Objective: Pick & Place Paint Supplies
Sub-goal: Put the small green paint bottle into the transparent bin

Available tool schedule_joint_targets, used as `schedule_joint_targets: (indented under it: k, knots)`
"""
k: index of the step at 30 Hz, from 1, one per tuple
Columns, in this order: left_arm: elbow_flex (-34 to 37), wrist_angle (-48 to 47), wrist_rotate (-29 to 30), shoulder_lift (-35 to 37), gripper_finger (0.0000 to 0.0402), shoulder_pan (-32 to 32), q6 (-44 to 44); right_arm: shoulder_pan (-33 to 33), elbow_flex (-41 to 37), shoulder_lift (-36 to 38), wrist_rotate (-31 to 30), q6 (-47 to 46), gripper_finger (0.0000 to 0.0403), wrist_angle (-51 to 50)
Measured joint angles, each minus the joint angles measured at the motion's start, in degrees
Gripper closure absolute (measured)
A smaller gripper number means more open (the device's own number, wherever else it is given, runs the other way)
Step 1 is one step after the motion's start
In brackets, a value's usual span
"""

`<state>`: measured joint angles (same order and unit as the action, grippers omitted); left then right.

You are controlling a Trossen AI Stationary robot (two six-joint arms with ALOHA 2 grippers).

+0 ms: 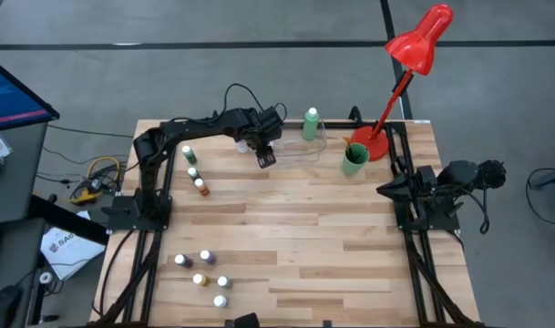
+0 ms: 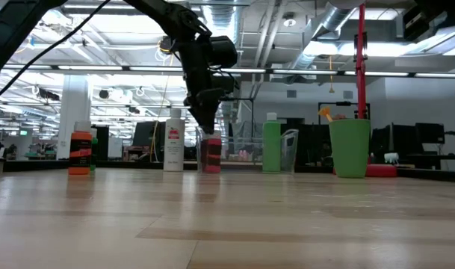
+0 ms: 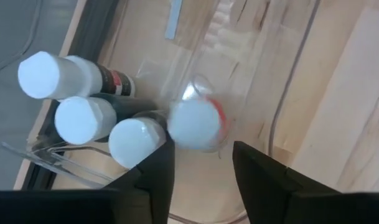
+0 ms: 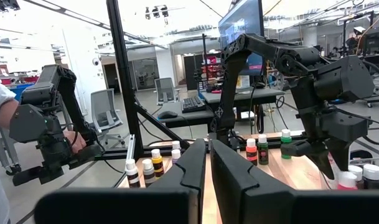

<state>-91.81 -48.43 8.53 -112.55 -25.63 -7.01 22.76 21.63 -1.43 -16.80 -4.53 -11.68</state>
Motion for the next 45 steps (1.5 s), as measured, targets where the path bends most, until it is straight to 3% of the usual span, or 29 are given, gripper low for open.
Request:
schedule_joint_targets:
  k: [12,18,27,36,45]
  knots:
    - [-0.90,-0.70,0.02,0.00,0.0241,0.00,0.60,0.00,0.00,0.00,0.00,0.02,0.0381,0.00]
    - [-1.99,-0.90,0.02,3.45,0.0240,0.15,1.82,-0.02,0.00,0.00,0.00,0.00,0.0381,0.06]
    - [-1.71,-2.97,0.50,19.59,0.0240,0.08,6.23,-0.02,0.00,-0.02,0.00,0.02,0.0381,0.00]
    - [2.86,-3.88,8.51,35.32,0.0198,-5.31,9.52,-0.02,0.00,-0.02,0.00,0.02,0.0381,0.02]
    - [15.01,-17.73,7.56,44.56,0.0161,-11.76,17.61,-0.02,0.00,-0.02,0.00,0.00,0.0381,0.02]
